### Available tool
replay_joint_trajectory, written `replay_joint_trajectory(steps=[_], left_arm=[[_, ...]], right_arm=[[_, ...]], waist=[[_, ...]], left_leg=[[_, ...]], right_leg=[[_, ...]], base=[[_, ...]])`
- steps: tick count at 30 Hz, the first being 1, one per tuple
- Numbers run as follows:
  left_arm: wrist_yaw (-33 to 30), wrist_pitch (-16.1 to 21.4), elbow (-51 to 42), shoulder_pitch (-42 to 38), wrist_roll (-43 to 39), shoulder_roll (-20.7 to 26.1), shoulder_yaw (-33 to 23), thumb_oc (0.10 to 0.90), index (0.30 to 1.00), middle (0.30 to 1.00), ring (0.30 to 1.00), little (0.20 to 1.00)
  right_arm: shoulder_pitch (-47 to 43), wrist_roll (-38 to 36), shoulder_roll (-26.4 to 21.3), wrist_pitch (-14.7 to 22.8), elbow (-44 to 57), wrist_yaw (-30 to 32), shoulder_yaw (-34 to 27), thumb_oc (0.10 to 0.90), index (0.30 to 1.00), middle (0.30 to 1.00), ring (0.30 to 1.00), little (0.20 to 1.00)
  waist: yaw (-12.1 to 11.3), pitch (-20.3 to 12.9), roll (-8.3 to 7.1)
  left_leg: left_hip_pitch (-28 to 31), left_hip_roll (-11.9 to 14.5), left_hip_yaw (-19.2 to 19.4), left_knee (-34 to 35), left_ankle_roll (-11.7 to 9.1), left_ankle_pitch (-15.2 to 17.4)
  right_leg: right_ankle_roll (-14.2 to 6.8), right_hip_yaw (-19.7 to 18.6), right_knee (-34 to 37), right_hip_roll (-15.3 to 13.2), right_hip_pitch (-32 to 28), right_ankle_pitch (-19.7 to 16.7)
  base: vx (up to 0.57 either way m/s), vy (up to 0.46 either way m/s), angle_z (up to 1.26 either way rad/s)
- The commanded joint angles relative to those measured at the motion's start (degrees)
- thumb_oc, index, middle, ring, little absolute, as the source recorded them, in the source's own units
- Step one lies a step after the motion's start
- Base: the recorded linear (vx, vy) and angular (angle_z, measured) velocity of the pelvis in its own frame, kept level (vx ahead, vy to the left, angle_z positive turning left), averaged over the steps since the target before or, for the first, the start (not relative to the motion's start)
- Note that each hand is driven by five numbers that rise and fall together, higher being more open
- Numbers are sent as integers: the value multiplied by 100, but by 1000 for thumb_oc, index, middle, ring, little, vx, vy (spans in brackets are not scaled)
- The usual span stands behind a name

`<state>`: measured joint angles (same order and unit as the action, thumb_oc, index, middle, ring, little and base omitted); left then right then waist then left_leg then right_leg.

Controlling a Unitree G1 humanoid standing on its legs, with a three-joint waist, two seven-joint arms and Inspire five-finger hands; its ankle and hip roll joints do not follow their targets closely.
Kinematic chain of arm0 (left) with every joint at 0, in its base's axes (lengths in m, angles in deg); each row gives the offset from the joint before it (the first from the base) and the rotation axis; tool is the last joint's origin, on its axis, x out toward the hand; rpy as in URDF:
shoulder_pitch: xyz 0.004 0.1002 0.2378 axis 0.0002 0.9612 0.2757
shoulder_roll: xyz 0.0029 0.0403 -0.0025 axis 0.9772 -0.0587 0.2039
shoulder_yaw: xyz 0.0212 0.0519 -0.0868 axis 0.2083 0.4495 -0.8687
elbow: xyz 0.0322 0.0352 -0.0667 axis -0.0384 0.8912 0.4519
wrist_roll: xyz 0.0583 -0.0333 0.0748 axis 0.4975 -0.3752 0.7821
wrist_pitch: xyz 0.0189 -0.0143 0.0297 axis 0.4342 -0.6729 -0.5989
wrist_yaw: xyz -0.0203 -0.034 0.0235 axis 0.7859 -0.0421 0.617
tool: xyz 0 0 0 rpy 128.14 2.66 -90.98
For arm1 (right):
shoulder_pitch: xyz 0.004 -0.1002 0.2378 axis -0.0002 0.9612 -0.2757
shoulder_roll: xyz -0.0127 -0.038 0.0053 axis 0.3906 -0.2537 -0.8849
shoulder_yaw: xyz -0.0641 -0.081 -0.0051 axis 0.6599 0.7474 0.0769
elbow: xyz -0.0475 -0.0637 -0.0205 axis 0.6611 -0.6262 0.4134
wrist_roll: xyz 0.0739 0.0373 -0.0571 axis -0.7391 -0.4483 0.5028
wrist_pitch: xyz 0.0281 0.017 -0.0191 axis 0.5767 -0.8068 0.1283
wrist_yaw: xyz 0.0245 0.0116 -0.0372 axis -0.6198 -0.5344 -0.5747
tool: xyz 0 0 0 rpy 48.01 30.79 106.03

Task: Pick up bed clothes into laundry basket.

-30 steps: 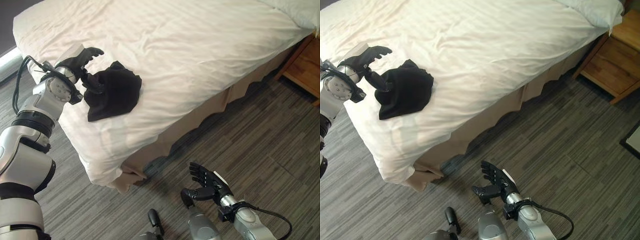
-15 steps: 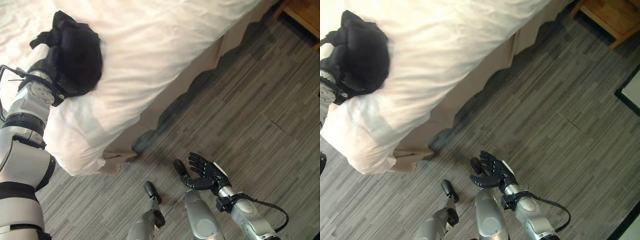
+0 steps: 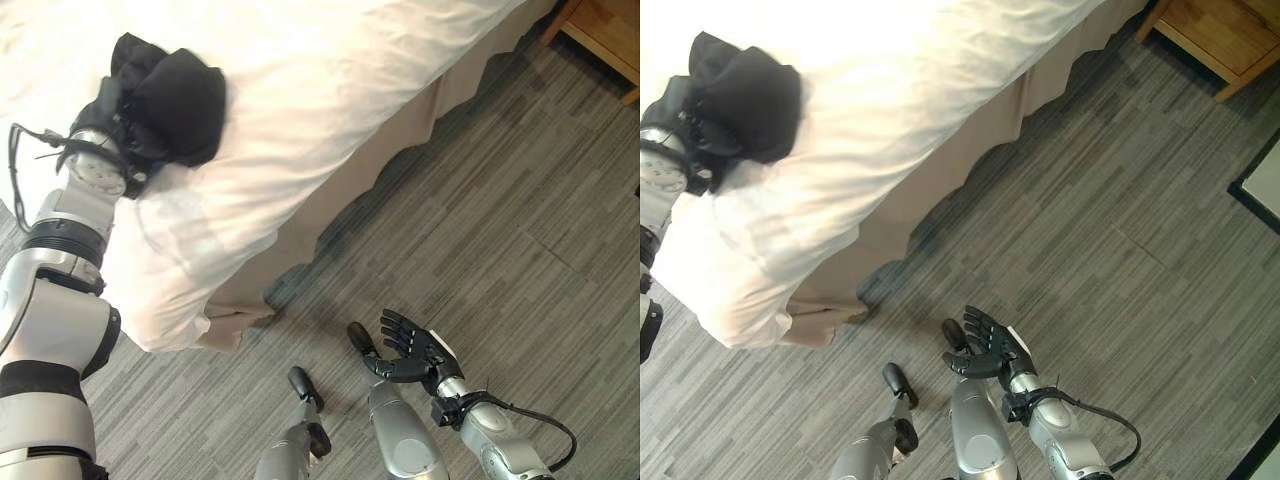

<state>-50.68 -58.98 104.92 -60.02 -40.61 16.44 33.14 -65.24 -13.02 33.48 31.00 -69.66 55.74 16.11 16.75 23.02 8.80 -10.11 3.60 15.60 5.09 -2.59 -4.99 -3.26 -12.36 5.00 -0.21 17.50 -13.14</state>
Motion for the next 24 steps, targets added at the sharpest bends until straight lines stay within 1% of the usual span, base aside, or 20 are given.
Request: replay_joint_trajectory(steps=[1,3,4,5,7,8,9,10,11,12,14,15,16,17,18,19,20,22,23,24], left_arm=[[-325,1130,-775,-246,-965,-20,-413,400,300,300,300,300],[-334,1218,-1027,-200,-1124,-57,-438,400,300,300,300,300],[-300,1268,-1263,-150,-1310,-25,-447,400,300,300,300,300],[-300,1267,-1266,-150,-1310,-18,-447,400,300,300,300,300],[-321,1454,-1731,40,-1762,207,-605,400,300,300,300,300],[-293,1559,-1999,173,-2026,369,-708,400,300,300,300,300],[-342,1599,-2180,350,-2128,417,-838,400,300,300,300,300],[-456,1763,-2642,638,-2081,597,-972,400,300,300,300,300],[-436,1774,-2833,784,-2028,749,-1011,400,300,300,300,300],[-440,1769,-2850,804,-2022,757,-1024,400,300,300,300,300],[-429,1798,-3210,1031,-1848,958,-1075,400,300,300,300,300],[-363,1840,-3385,1101,-1806,994,-1078,400,300,300,300,300],[-344,1920,-3602,1135,-1733,881,-1084,400,300,300,300,300],[-351,1916,-3609,1141,-1726,873,-1086,400,300,300,300,300],[-236,1946,-3793,1160,-1705,775,-1022,400,300,300,300,300],[-216,1968,-3822,1175,-1735,722,-1035,400,300,300,300,300],[-153,1988,-3913,1205,-1815,564,-1003,400,300,300,300,300],[-163,1975,-3904,1220,-1800,491,-986,400,300,300,300,300],[-109,1832,-3957,1415,-1866,487,-1064,400,300,300,300,300],[-109,1829,-3962,1419,-1865,492,-1070,400,300,300,300,300]], right_arm=[[316,-107,-99,464,355,-97,-77,800,900,900,900,900],[290,-82,-112,451,374,-127,-53,800,900,900,900,900],[269,17,-121,443,401,-142,-44,800,900,900,900,900],[265,17,-118,442,402,-141,-40,800,900,900,900,900],[227,123,-157,458,538,-110,-33,800,900,900,900,900],[166,131,-194,457,550,-75,-39,800,900,900,900,900],[135,98,-167,456,525,-65,-97,800,900,900,900,900],[53,105,-137,428,476,-90,-137,800,900,900,900,900],[39,175,-158,402,472,-125,-132,800,900,900,900,900],[40,177,-158,400,475,-125,-126,800,900,900,900,900],[-37,256,-230,359,385,-150,-185,800,900,900,900,900],[-24,268,-259,320,359,-179,-238,800,900,900,900,900],[60,291,-292,311,334,-211,-367,800,900,900,900,900],[71,292,-296,306,344,-211,-376,800,900,900,900,900],[207,279,-287,290,406,-255,-496,800,900,900,900,900],[239,283,-265,317,372,-247,-532,800,900,900,900,900],[392,224,-144,399,346,-145,-739,800,900,900,900,900],[491,256,-101,382,368,-123,-798,800,900,900,900,900],[557,228,51,420,383,24,-840,800,900,900,900,900],[553,228,49,419,385,25,-837,800,900,900,900,900]], waist=[[128,-725,222],[123,-789,188],[108,-865,50],[97,-871,45],[-131,-934,-119],[-321,-982,-177],[-400,-1050,-241],[-571,-1279,-342],[-697,-1403,-373],[-703,-1421,-381],[-855,-1561,-409],[-832,-1582,-422],[-634,-1568,-437],[-677,-1559,-435],[-586,-1571,-472],[-539,-1575,-497],[-417,-1569,-527],[-402,-1496,-525],[-645,-1249,-342],[-622,-1260,-351]], left_leg=[[956,-77,0,-9,-293,527],[1072,-40,35,-259,-307,642],[1169,35,32,-881,-307,895],[1156,41,47,-880,-314,875],[1214,61,-476,-1262,-346,828],[1204,-74,-1125,-1418,-359,781],[1227,-124,-1543,-1506,-348,857],[1240,-141,-2360,-1479,-341,837],[1230,-217,-2852,-1413,-328,817],[1214,-221,-2842,-1388,-338,779],[1276,-377,-3719,-1284,-312,850],[1354,-419,-3866,-1237,-297,924],[1522,-513,-3795,-1195,-177,1146],[1540,-512,-3755,-1196,-169,1153],[1632,-501,-3448,-1061,-97,1344],[1646,-554,-3416,-1030,-52,1371],[1675,-694,-3129,-865,115,1418],[1680,-737,-2964,-850,206,1426],[1725,-540,-2438,-850,208,1398],[1703,-549,-2459,-839,198,1367]], right_leg=[[-296,104,-524,-61,-773,1458],[-268,84,-644,-45,-868,1528],[-214,-13,-792,0,-1118,1657],[-207,-28,-784,8,-1102,1630],[-215,-435,-907,201,-1263,1658],[-246,-730,-1046,304,-1276,1649],[-293,-930,-1097,321,-1309,1657],[-445,-1446,-996,379,-1349,1559],[-502,-1681,-921,399,-1363,1508],[-507,-1698,-906,392,-1339,1476],[-614,-2204,-921,444,-1382,1478],[-651,-2389,-967,477,-1364,1459],[-775,-2654,-1051,517,-1238,1334],[-783,-2693,-1045,523,-1250,1331],[-880,-2844,-940,496,-1207,1220],[-927,-2939,-892,520,-1140,1116],[-1113,-3188,-770,507,-945,907],[-1173,-3113,-866,511,-793,826],[-785,-945,-1565,-76,-282,1234],[-783,-932,-1562,-92,-263,1217]], base=[[125,17,22],[130,-12,9],[140,-28,-1],[182,-5,-7],[143,53,-41],[121,93,-109],[149,162,-192],[125,154,-202],[79,121,-239],[22,82,-232],[27,127,-242],[-30,291,-209],[-52,235,-143],[-126,277,-170],[-121,176,-134],[-268,391,-180],[-202,305,-151],[-246,213,-136],[-296,141,-113],[-331,107,-127]])
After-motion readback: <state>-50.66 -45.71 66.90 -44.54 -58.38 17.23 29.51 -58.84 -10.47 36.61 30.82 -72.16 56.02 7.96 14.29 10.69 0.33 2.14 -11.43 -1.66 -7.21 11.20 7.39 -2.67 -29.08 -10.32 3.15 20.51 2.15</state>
